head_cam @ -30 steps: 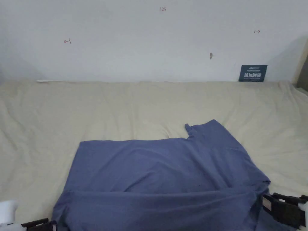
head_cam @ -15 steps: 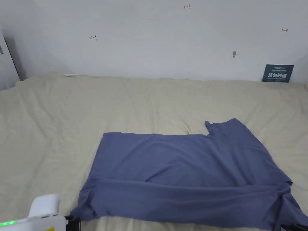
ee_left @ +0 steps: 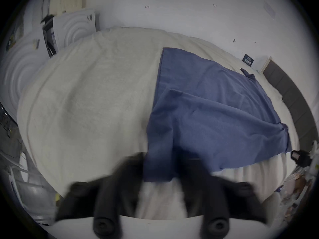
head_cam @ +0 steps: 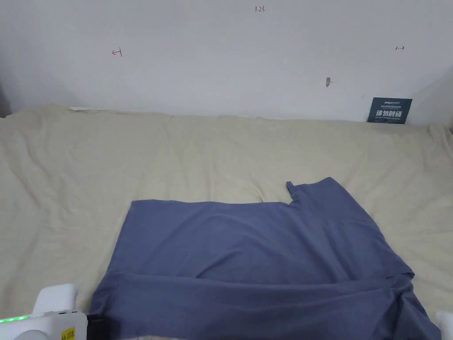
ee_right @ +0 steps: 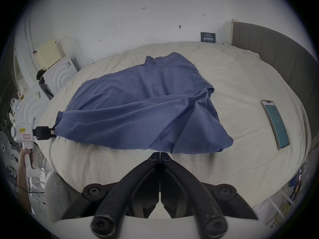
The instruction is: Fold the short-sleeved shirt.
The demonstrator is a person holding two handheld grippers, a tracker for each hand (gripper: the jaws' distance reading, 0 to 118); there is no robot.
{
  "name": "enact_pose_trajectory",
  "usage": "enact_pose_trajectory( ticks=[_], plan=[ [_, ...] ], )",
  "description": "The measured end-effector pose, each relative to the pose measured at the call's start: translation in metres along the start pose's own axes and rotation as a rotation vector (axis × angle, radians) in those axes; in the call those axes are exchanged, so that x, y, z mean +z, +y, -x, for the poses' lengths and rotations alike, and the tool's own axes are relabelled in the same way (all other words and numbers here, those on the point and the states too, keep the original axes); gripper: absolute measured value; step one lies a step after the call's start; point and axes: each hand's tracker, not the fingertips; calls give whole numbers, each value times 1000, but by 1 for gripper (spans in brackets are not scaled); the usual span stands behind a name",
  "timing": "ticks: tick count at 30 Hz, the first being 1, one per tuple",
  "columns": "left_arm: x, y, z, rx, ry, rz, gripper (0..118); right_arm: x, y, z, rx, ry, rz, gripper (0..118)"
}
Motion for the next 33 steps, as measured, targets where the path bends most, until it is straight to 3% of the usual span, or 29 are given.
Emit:
enact_pose_trajectory(
  ticks=[6, 7, 9, 10, 16, 21, 22, 23, 24, 25, 26, 29, 33],
  plan=[
    [7, 0, -6, -5, -54, 7, 8, 0, -3, -13, -7, -26, 1, 4],
    [9, 1, -5, -5, -54, 7, 8, 0, -3, -16, -4, -35, 0, 21],
    [13, 4, -2, 10, -53, -7, 8, -2, -3, -27, 5, -68, 22, 83],
    [14, 5, -1, 10, -51, -10, 8, -5, -3, -33, 5, -86, 49, 93],
    [16, 14, 2, 6, -52, -5, 8, -21, 5, -74, -37, -155, 35, 93],
    [18, 14, -8, -25, -28, 7, 8, -47, 19, -88, -51, -126, 54, 92],
    [18, 14, -9, -29, -25, 10, 8, -53, 21, -89, -50, -120, 68, 87],
    [19, 14, -10, -34, -22, 18, 8, -57, 21, -88, -46, -96, 84, 73],
    [20, 13, -11, -35, -21, 18, 8, -60, 22, -85, -52, -94, 90, 41],
    [20, 13, -12, -38, -20, 20, 8, -60, 21, -80, -42, -123, 83, 20],
    [20, 14, -12, -40, -20, 24, 8, -57, 21, -75, 6, -136, 51, 9],
    [21, 15, -14, -44, -17, 29, 8, -53, 19, -68, -24, -20, 75, 6],
    [31, 17, -12, -50, -22, 21, 8, -42, 18, -54, 95, -105, 61, 6]
  ],
)
